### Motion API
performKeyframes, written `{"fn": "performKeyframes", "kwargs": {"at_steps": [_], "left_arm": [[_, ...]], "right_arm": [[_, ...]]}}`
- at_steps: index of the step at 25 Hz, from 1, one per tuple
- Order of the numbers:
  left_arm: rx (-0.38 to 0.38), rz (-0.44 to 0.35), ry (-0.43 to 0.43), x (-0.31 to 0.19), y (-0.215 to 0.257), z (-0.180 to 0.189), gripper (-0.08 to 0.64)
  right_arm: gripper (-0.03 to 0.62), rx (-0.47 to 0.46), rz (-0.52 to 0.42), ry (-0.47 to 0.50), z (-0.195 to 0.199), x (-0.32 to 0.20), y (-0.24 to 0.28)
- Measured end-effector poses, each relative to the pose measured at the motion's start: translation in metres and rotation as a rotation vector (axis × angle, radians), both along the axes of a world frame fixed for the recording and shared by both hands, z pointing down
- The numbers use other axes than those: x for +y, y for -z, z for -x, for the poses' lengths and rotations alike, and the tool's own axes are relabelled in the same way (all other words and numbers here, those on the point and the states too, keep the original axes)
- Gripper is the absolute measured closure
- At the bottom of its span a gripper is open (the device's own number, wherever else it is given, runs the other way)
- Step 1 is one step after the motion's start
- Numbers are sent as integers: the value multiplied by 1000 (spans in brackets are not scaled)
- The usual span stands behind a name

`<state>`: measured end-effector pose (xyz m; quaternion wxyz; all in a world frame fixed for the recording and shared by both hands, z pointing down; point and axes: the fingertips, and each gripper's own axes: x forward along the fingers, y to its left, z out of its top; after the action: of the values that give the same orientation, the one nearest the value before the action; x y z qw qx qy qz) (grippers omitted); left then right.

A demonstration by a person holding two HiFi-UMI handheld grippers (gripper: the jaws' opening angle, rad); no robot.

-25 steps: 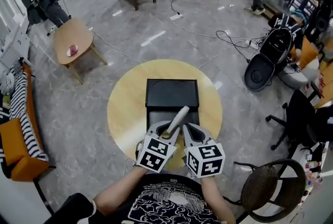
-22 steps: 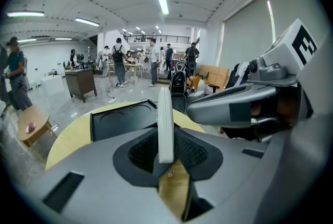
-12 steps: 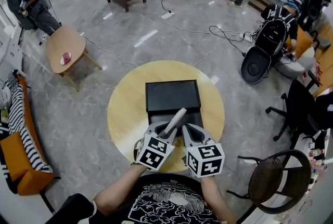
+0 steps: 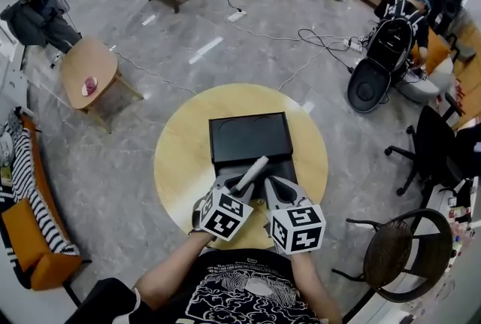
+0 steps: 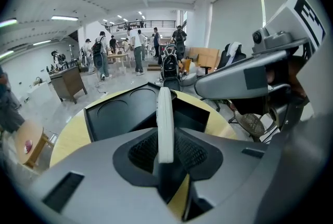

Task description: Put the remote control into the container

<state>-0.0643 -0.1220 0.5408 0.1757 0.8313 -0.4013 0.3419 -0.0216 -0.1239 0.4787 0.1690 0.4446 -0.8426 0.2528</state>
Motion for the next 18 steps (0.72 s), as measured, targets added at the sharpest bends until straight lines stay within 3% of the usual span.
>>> {"fn": "performKeyframes", "kwargs": {"at_steps": [18], "left_arm": [[-84,115,-108,-9,-39,-4,460]], "right_arm": [[569,16,40,-58,-8,-6,-13]]}}
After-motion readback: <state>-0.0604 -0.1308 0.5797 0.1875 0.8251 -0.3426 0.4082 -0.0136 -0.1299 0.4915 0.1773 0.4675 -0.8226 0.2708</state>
